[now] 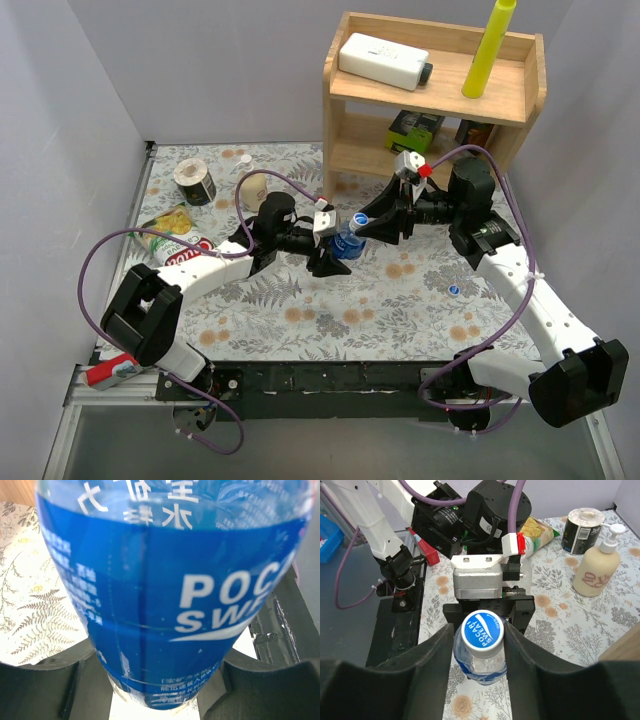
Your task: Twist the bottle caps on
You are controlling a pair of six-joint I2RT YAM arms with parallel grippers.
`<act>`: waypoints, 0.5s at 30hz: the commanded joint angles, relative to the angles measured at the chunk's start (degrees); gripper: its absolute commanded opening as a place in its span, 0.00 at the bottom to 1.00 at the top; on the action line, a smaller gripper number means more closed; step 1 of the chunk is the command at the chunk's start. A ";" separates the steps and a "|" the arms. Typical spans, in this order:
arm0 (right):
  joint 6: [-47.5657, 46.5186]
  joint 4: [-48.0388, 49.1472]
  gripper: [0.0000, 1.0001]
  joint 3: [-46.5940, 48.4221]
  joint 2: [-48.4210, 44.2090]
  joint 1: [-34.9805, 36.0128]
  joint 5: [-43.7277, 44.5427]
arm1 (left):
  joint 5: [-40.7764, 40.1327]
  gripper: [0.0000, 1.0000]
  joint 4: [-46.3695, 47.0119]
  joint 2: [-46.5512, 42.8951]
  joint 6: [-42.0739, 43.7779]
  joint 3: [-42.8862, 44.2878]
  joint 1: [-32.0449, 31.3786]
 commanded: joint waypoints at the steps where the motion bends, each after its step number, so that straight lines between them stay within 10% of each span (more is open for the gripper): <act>1: 5.47 7.43 0.47 -1.27 0.09 -0.11 -2.34 | 1.47 0.00 1.25 -1.16 1.02 1.91 0.01; 15: 3.36 -2.29 0.11 -2.77 1.15 -0.11 8.10 | -14.77 0.00 16.36 -2.30 -8.91 -1.77 -0.69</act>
